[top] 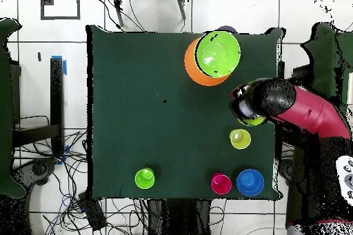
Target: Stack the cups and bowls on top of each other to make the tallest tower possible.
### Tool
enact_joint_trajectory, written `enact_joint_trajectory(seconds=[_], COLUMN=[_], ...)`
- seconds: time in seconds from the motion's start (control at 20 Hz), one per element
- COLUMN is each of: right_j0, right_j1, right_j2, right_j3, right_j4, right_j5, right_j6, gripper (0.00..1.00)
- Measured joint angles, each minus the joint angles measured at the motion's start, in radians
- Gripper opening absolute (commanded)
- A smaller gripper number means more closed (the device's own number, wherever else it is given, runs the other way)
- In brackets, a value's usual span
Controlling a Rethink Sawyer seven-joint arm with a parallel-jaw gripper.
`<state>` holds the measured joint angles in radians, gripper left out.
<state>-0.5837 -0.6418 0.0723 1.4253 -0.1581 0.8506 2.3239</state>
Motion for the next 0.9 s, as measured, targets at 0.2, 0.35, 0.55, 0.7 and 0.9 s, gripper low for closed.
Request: enact_joint_trajectory(seconds=[0.2,0.35,0.55,0.7,0.9], right_j0=[0.024,0.044,0.068,0.088,0.110], right_j1=[0.006,0.010,0.025,0.049,0.084], right_j2=[0.000,0.000,0.000,0.000,0.000], right_j3=[-0.076,-0.128,-0.196,-0.263,-0.347], right_j4=[0.001,0.002,0.005,0.008,0.011], right_j5=[0.042,0.071,0.101,0.133,0.173], right_j6=[0.000,0.000,0.000,0.000,0.000], gripper=[0.00,0.00,0.00,0.00,0.00])
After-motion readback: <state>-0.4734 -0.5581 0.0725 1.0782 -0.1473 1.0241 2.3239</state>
